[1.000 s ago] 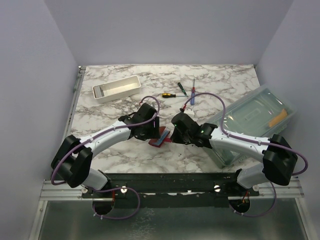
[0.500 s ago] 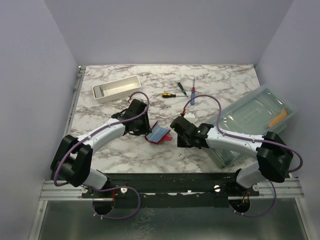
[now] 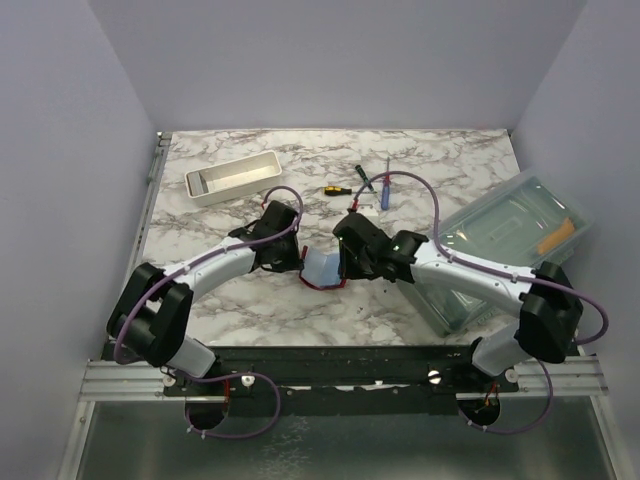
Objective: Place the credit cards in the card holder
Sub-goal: Open the card holder at the center of the board.
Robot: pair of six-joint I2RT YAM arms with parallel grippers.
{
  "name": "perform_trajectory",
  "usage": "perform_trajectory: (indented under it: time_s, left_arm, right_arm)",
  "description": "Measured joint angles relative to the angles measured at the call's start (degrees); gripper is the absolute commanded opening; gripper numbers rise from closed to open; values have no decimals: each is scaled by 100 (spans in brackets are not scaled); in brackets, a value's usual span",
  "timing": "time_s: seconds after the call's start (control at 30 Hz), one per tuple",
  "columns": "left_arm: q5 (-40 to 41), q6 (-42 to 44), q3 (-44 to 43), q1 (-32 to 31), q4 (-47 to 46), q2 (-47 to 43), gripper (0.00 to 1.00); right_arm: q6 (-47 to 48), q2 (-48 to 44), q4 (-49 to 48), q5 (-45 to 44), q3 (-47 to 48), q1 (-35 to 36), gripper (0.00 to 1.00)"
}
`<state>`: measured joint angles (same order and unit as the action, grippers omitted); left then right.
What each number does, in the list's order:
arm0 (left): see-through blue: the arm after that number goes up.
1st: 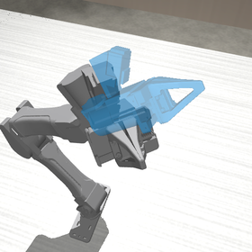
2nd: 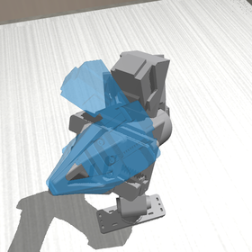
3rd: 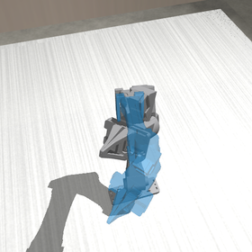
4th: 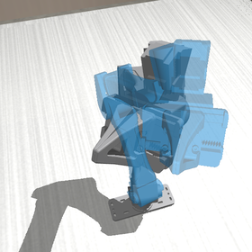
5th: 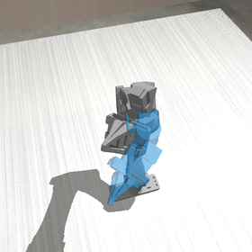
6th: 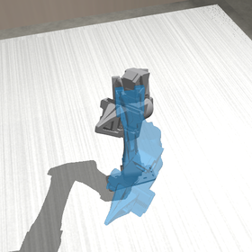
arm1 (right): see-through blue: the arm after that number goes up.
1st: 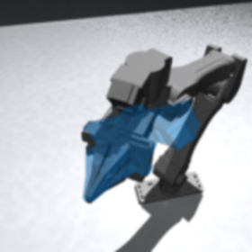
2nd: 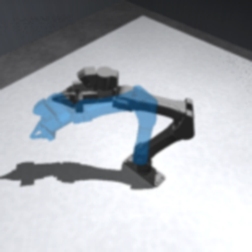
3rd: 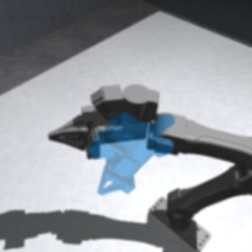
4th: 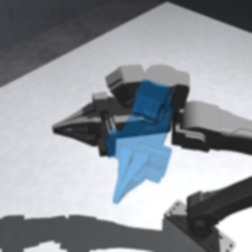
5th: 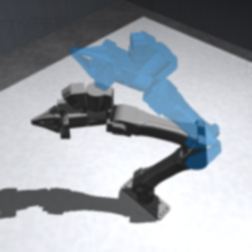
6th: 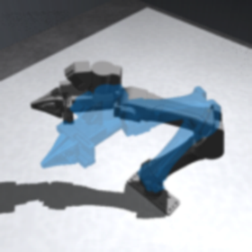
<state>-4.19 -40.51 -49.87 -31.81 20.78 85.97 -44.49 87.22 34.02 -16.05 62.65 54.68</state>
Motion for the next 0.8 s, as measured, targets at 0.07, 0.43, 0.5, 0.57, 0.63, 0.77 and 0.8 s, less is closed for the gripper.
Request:
perform_trajectory:
  time_s: [0.07, 0.43, 0.5, 0.57, 0.63, 0.77, 0.8]
  left_arm:
    - [0, -17, 61, -24, -15, -153, 0]
    - [-2, -186, 345, -57, -15, -824, 0]
    - [9, -269, 433, -57, -20, -925, 0]
    - [68, -409, 599, -57, -46, -1036, 0]
    - [133, -570, 782, -57, -55, -1121, 0]
    - [363, -990, 1130, -57, -61, -1193, 0]
    - [407, -1097, 1213, -57, -63, -1193, 0]
  right_arm:
    - [87, -138, -92, 144, 236, 0, 50]
    - [234, 367, -1086, 678, 931, -151, 34]
    - [186, 485, -1318, 721, 658, -205, 33]
    - [164, 533, -1589, 798, 310, -260, 33]
    - [166, 599, -1884, 929, -83, -289, 31]
    - [186, 955, -2380, 1150, -483, -289, 28]
    - [188, 1043, -2474, 1163, -531, -289, 27]
